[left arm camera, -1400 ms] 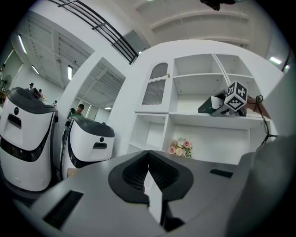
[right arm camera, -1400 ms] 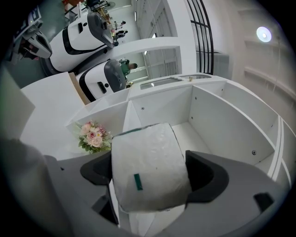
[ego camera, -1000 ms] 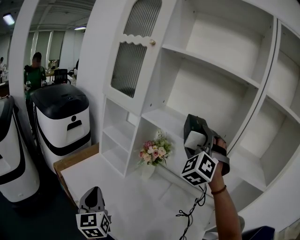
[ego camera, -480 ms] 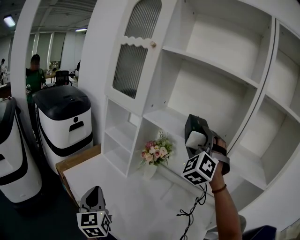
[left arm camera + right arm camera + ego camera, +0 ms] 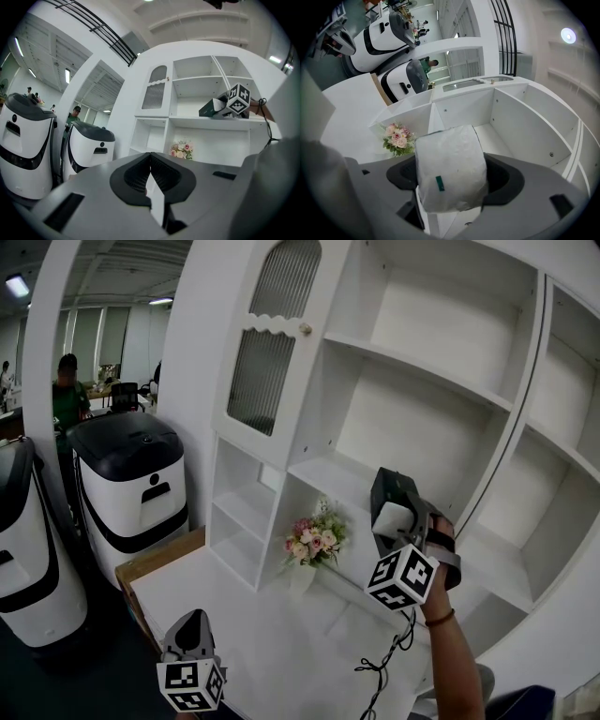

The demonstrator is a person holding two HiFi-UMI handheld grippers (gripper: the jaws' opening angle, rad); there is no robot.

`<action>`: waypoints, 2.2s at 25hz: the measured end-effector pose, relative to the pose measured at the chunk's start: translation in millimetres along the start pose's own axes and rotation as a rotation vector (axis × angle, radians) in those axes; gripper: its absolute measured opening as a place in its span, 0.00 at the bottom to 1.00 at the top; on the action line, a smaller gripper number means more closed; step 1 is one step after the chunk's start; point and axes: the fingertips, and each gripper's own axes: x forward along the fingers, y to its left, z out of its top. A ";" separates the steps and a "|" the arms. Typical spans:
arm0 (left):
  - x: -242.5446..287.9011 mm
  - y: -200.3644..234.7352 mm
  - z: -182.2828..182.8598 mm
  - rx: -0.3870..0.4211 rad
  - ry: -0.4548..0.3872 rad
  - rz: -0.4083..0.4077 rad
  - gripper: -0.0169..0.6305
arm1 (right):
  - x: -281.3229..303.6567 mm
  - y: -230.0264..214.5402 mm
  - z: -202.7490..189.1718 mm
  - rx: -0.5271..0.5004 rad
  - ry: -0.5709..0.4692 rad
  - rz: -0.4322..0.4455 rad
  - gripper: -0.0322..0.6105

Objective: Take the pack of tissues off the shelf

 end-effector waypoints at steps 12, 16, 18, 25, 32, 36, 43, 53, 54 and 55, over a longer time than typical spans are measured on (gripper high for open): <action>-15.7 -11.4 2.4 0.001 0.000 -0.038 0.05 | -31.7 2.8 1.4 -0.010 -0.014 -0.001 0.64; -22.9 -15.1 7.8 0.004 -0.009 -0.049 0.05 | -43.0 3.0 1.8 -0.001 -0.017 0.000 0.64; -27.2 -16.2 9.9 0.007 -0.013 -0.054 0.05 | -50.3 3.5 3.1 0.002 -0.025 -0.006 0.64; -44.2 -18.1 17.6 0.016 -0.029 -0.069 0.05 | -80.5 -2.8 11.7 0.034 -0.067 -0.054 0.63; -58.1 -17.4 29.8 0.031 -0.044 -0.096 0.05 | -109.5 -0.1 19.1 0.119 -0.091 -0.070 0.63; -61.9 -14.9 38.2 0.050 -0.053 -0.106 0.05 | -128.6 10.6 23.5 0.201 -0.120 -0.085 0.63; -64.0 -16.3 45.1 0.074 -0.056 -0.124 0.05 | -161.1 38.9 35.5 0.385 -0.209 -0.109 0.62; -62.2 -31.0 44.7 0.080 -0.057 -0.154 0.05 | -187.2 79.7 30.7 0.859 -0.303 -0.080 0.61; -62.1 -33.0 43.8 0.081 -0.056 -0.158 0.05 | -188.6 84.6 28.1 0.903 -0.302 -0.074 0.61; -61.7 -35.1 43.1 0.081 -0.054 -0.161 0.05 | -189.5 89.2 25.2 0.941 -0.299 -0.067 0.61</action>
